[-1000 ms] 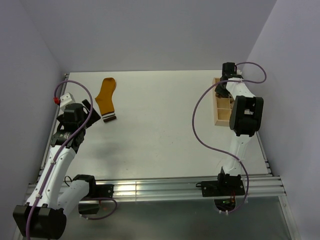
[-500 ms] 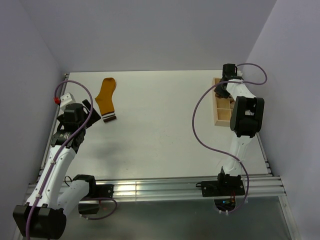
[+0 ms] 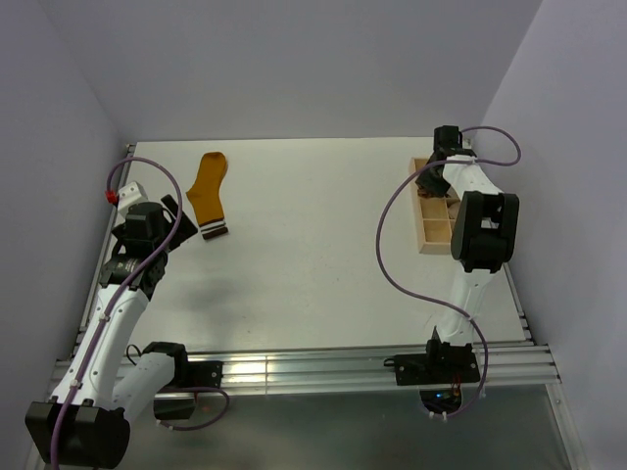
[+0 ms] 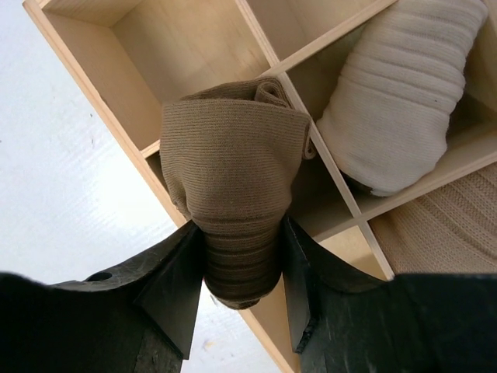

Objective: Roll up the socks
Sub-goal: Place the sock in the storage box.

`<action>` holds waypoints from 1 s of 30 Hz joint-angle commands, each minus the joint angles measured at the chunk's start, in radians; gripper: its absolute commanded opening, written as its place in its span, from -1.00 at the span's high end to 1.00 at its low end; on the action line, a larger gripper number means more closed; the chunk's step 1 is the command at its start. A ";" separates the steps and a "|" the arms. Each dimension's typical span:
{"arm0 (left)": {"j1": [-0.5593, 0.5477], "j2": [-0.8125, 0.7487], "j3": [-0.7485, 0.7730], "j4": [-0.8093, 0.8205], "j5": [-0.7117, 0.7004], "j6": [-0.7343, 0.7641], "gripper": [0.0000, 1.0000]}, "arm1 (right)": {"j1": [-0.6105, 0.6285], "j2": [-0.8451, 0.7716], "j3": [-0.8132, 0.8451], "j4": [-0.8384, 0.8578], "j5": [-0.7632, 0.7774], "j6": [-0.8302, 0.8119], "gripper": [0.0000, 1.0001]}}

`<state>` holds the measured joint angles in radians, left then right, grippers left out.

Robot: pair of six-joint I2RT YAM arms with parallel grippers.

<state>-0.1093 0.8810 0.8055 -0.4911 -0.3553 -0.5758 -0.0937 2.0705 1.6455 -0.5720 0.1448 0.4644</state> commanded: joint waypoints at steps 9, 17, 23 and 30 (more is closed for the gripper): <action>-0.004 0.001 -0.002 0.023 0.012 0.017 -0.99 | 0.011 -0.079 0.008 -0.095 0.007 -0.006 -0.04; -0.004 0.006 -0.002 0.025 0.016 0.019 -0.99 | 0.011 -0.082 0.062 -0.121 0.027 -0.012 -0.08; -0.006 0.006 0.000 0.025 0.016 0.016 -0.99 | 0.011 -0.095 0.094 -0.132 0.035 -0.026 -0.08; -0.004 0.010 -0.002 0.023 0.016 0.017 -0.99 | 0.011 -0.095 0.132 -0.147 0.042 -0.029 -0.10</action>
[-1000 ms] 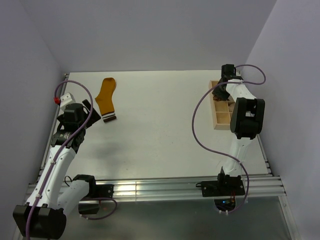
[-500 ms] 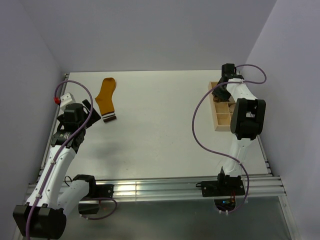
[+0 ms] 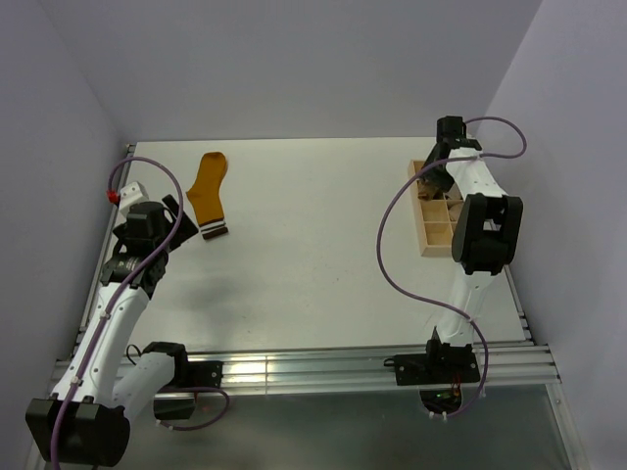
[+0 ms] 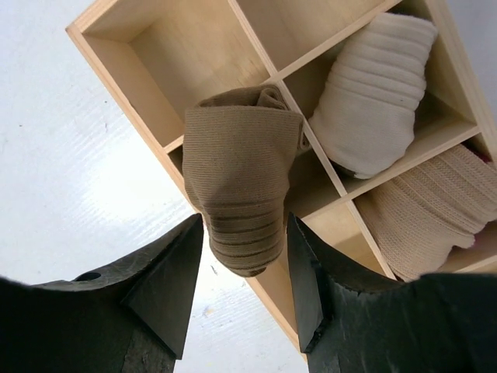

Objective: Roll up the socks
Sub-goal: Place the sock in the storage box.

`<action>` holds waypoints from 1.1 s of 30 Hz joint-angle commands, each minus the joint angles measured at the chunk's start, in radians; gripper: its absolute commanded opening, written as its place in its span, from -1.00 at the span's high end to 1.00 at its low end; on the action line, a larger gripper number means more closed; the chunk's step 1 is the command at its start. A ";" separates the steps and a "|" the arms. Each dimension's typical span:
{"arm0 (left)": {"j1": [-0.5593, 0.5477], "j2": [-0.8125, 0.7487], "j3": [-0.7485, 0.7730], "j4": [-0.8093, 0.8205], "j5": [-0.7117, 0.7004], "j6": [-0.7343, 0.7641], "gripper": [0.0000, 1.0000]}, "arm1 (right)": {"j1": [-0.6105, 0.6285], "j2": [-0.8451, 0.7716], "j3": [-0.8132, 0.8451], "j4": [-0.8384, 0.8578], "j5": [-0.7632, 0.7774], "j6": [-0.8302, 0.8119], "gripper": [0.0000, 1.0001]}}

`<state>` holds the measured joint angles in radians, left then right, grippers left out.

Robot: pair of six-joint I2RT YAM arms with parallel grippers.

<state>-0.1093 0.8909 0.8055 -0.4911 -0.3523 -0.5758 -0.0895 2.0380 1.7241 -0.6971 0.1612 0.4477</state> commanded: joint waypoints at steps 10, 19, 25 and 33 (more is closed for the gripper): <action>-0.004 0.000 -0.003 0.023 0.012 0.019 -0.99 | 0.004 0.008 0.111 -0.033 0.017 -0.006 -0.09; -0.004 0.002 -0.003 0.025 0.015 0.019 -0.99 | -0.004 0.050 0.045 -0.007 0.009 -0.003 -0.06; -0.004 0.003 -0.003 0.025 0.015 0.021 -0.99 | -0.012 0.071 0.000 0.011 -0.008 -0.001 0.51; -0.004 0.002 -0.003 0.025 0.015 0.019 -0.99 | -0.016 0.111 -0.024 -0.004 -0.041 -0.003 1.00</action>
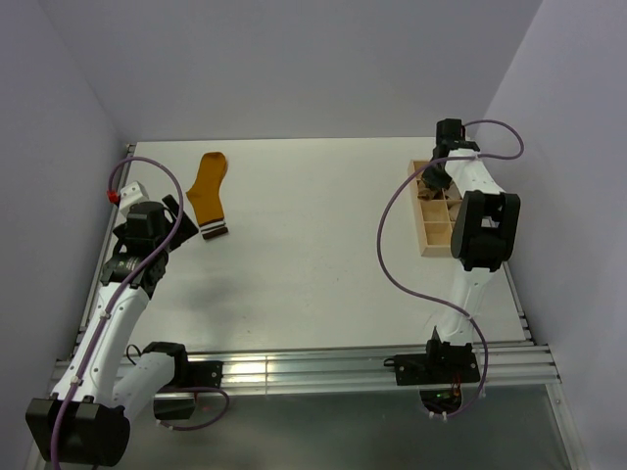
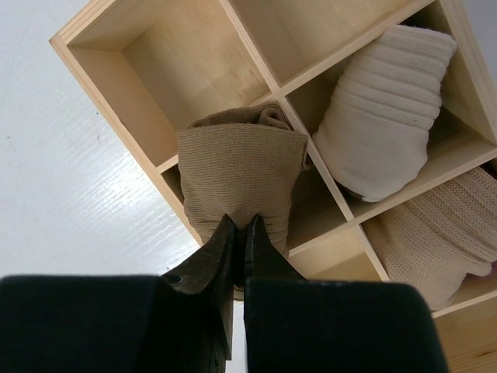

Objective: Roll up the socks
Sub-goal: Place the sock in the storage box.

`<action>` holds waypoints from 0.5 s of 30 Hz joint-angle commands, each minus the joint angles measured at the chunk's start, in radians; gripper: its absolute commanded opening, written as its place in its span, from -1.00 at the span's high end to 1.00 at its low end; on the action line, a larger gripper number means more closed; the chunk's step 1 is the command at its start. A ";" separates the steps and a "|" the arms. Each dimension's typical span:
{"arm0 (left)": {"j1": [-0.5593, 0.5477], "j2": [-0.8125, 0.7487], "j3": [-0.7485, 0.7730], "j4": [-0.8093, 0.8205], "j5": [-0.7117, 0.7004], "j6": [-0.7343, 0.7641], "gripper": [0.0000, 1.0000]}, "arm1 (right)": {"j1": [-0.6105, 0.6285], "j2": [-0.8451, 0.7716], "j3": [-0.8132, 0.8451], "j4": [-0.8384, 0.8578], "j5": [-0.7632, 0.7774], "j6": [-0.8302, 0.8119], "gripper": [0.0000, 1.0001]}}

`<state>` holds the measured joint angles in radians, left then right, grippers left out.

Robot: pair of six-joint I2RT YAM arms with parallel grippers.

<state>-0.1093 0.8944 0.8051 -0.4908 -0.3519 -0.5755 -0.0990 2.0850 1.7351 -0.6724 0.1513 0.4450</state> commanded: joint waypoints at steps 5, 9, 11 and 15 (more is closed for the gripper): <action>-0.004 -0.002 -0.003 0.024 0.016 0.019 -0.99 | -0.007 0.086 -0.042 -0.046 -0.045 -0.009 1.00; -0.004 -0.002 -0.003 0.024 0.016 0.020 -0.99 | -0.008 0.104 -0.054 -0.055 -0.048 -0.019 1.00; -0.004 0.000 -0.003 0.024 0.017 0.020 -0.99 | -0.007 0.099 -0.063 -0.047 -0.053 -0.019 1.00; -0.004 -0.002 -0.004 0.026 0.019 0.020 -0.99 | -0.005 0.110 -0.045 -0.076 -0.042 -0.028 1.00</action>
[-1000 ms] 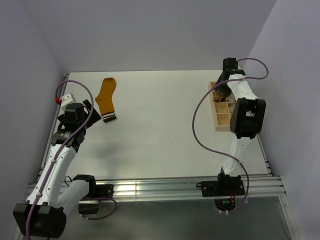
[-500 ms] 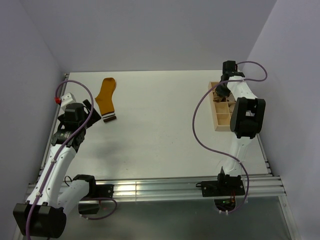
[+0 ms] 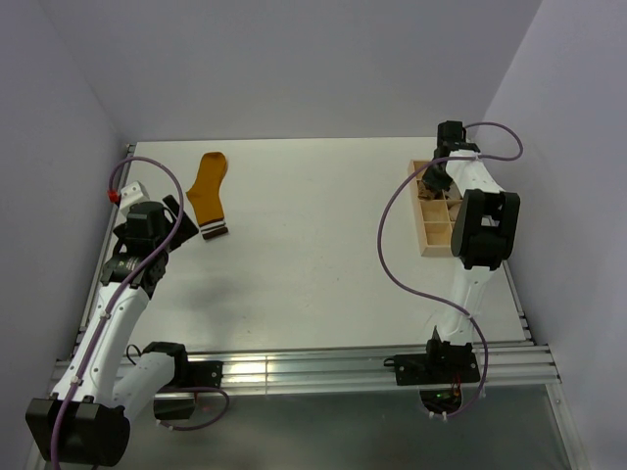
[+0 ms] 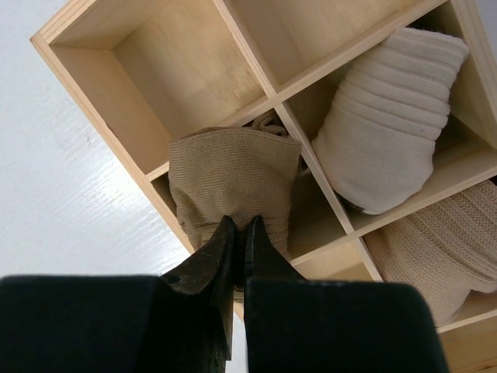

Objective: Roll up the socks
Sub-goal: Place the sock in the storage box.

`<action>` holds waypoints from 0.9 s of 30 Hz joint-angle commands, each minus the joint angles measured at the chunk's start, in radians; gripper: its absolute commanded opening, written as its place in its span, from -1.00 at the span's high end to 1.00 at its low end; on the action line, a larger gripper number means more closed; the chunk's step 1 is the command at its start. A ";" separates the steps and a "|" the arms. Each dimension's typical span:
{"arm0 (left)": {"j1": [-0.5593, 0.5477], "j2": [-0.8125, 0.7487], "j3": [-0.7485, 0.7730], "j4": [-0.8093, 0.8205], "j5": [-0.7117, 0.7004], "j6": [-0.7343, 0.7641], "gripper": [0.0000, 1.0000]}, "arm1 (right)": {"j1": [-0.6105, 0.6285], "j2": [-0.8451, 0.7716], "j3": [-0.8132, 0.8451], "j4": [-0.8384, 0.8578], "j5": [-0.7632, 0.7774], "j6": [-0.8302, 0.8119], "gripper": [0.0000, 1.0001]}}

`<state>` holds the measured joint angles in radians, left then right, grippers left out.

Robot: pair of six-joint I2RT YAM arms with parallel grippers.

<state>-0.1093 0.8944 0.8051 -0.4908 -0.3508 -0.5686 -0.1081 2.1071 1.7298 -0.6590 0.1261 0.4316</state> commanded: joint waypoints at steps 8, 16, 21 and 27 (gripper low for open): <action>-0.003 0.000 -0.004 0.026 0.027 0.013 -0.99 | 0.027 0.093 -0.059 -0.111 0.007 -0.024 1.00; -0.003 -0.002 -0.006 0.028 0.029 0.010 -0.99 | 0.033 0.116 -0.111 -0.082 0.013 -0.025 1.00; -0.003 0.000 -0.006 0.029 0.035 0.013 -0.99 | 0.038 0.122 -0.104 -0.085 0.000 -0.022 1.00; -0.003 0.000 -0.006 0.028 0.033 0.013 -0.99 | 0.038 0.094 -0.105 -0.076 -0.019 -0.022 0.70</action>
<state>-0.1093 0.8948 0.8051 -0.4908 -0.3294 -0.5686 -0.0910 2.1414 1.6829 -0.5945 0.1593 0.4187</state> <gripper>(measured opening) 0.995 0.123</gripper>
